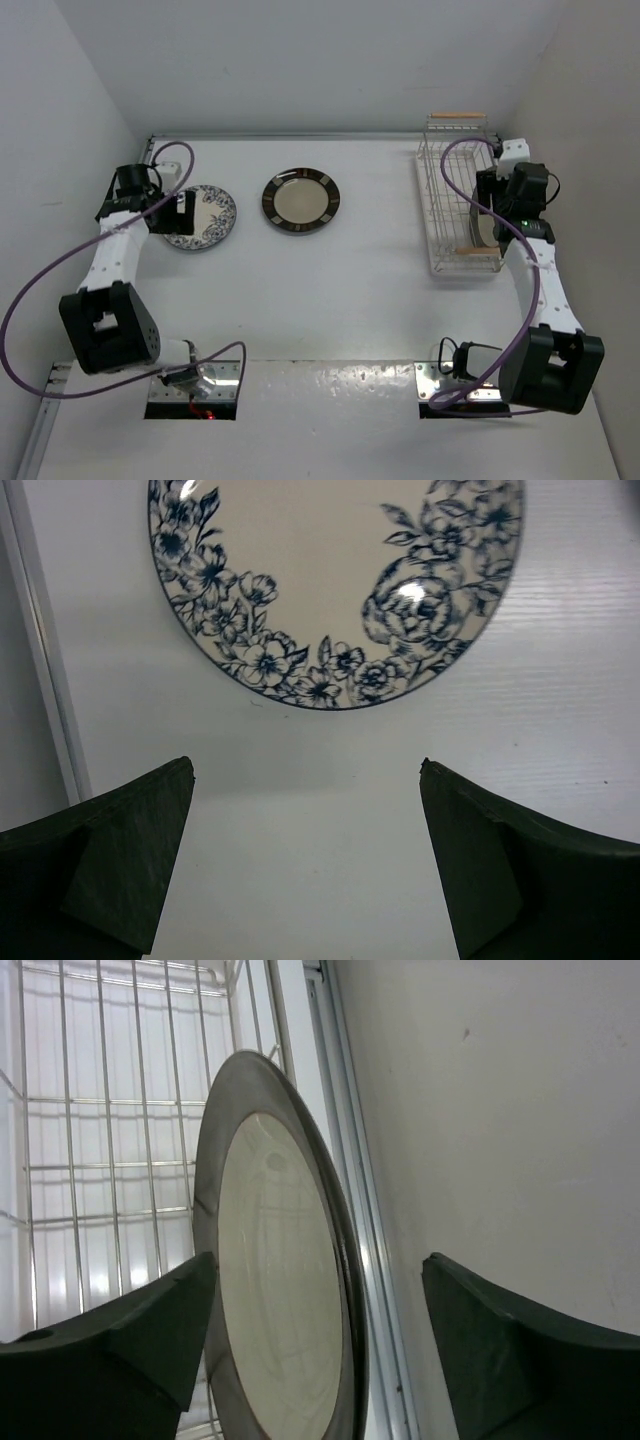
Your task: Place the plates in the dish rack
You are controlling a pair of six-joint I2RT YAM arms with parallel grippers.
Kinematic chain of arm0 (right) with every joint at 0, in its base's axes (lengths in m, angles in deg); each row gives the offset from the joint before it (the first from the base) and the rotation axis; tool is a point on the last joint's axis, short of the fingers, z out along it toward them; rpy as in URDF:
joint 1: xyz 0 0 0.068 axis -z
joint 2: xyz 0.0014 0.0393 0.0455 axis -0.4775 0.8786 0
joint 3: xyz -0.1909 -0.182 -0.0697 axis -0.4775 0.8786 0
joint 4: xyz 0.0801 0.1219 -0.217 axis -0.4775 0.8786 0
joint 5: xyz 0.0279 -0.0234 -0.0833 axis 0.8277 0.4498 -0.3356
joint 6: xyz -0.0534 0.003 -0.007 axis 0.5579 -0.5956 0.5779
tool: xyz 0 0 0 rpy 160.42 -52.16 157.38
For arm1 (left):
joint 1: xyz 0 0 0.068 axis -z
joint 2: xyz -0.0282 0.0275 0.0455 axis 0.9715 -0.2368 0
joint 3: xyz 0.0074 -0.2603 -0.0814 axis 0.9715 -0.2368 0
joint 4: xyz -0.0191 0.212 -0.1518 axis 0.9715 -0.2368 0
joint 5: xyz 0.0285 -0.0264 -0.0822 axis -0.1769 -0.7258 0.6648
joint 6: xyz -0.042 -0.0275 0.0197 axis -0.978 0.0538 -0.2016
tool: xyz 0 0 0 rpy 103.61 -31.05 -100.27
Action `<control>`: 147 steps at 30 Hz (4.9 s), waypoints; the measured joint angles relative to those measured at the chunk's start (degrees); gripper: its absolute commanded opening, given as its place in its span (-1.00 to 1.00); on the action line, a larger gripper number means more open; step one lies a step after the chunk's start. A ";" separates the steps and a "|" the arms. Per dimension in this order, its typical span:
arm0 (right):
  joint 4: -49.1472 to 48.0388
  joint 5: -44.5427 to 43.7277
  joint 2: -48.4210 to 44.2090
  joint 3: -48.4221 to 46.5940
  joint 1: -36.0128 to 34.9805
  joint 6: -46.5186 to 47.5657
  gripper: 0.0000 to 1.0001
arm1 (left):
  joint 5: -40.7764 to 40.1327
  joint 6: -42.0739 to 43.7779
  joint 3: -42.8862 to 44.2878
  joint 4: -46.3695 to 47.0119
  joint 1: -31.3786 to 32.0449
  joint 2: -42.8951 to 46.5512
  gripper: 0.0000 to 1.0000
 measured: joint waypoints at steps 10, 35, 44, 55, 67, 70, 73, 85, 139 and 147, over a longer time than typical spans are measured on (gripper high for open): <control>4.46 0.72 -1.31 -8.66 -3.04 -4.85 0.92 | 8.70 -3.50 14.51 -0.09 -16.81 -30.18 0.66; 7.93 5.84 -15.87 -7.19 -20.28 -15.63 0.85 | 25.88 -3.23 24.92 -4.90 -12.98 -44.09 -1.00; 6.45 23.76 -4.28 -4.79 -36.50 -22.88 0.80 | 30.75 18.51 24.70 -18.80 -1.90 -28.44 -1.00; -3.93 25.27 19.02 -6.56 -51.65 -28.68 0.80 | 34.80 30.45 27.93 -32.24 16.92 -15.87 -1.00; -15.32 33.81 24.39 -6.88 -53.16 -34.38 -1.00 | 35.58 31.82 28.39 -31.17 21.42 -11.41 -1.00; -18.03 33.38 23.56 -5.44 -53.72 -35.52 -1.00 | 34.49 27.65 28.57 -29.27 21.16 -10.71 -0.45; -17.35 29.88 20.68 -3.32 -53.72 -35.41 -1.00 | 31.91 21.16 28.46 -25.09 21.40 -10.14 0.40; -1.46 0.28 -1.90 -4.85 -44.81 -23.37 -1.00 | 16.92 4.81 28.20 -14.14 7.78 -9.70 0.67; 5.79 -11.89 -12.44 9.25 -8.41 -10.95 -1.00 | 17.57 0.87 21.53 -12.52 2.75 -9.29 0.67; 5.57 -11.19 -13.33 4.39 -8.90 -8.13 -1.00 | 17.77 0.87 21.53 -12.52 2.73 -9.84 0.67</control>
